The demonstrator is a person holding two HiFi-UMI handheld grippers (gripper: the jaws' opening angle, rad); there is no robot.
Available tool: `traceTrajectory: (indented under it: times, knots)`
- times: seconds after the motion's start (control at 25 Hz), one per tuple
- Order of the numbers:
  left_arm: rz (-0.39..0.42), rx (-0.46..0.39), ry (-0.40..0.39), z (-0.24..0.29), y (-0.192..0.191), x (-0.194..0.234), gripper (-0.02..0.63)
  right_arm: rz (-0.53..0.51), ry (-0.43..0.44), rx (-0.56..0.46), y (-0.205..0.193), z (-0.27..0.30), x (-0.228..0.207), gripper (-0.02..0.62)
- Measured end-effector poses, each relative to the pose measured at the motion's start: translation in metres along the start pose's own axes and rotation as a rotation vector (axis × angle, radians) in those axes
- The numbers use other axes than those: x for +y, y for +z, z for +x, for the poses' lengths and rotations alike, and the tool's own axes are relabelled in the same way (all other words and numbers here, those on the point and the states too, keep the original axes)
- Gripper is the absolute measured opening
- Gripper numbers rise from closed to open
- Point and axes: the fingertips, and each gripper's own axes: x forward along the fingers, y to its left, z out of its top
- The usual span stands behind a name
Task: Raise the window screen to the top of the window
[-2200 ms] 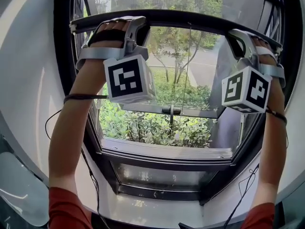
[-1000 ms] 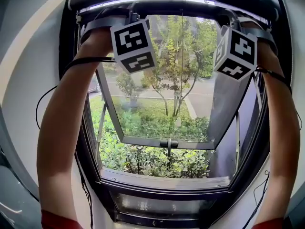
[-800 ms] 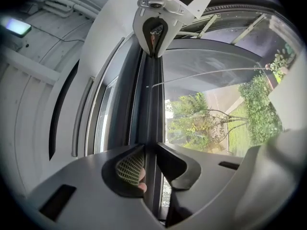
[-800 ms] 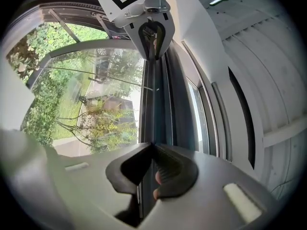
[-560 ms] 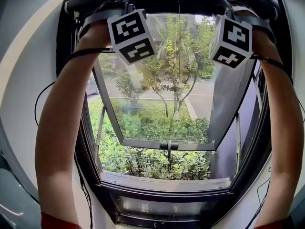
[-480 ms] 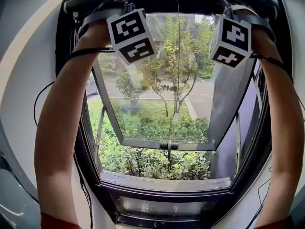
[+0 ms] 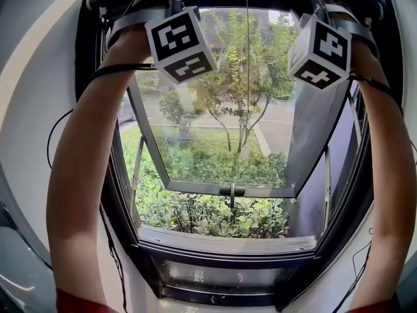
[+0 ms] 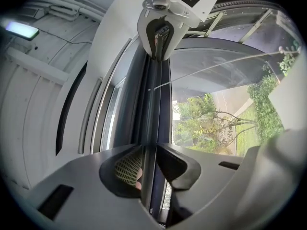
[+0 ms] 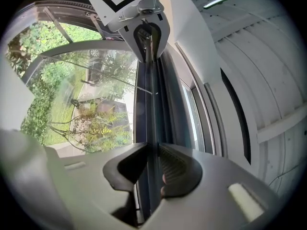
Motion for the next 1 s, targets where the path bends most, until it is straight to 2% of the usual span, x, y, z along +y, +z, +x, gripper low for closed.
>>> traceTrajectory:
  times: [0.12, 0.44, 0.72, 0.84, 1.0]
  knots:
    - [-0.036, -0.011, 0.013, -0.005, -0.004, -0.003, 0.09, 0.019, 0.008, -0.026, 0.006, -0.005, 0.009, 0.103]
    - [-0.102, -0.053, 0.017, -0.03, -0.003, -0.016, 0.114, 0.038, 0.021, -0.068, 0.01, -0.027, 0.035, 0.107]
    - [-0.301, -0.09, -0.022, -0.074, -0.012, -0.045, 0.114, 0.148, 0.025, -0.116, 0.015, -0.064, 0.061, 0.107]
    - [-0.348, -0.086, -0.067, -0.087, -0.019, -0.065, 0.114, 0.19, 0.024, -0.129, 0.015, -0.078, 0.071, 0.107]
    - [-0.402, -0.102, -0.074, -0.108, -0.019, -0.084, 0.114, 0.246, 0.03, -0.138, 0.015, -0.096, 0.085, 0.107]
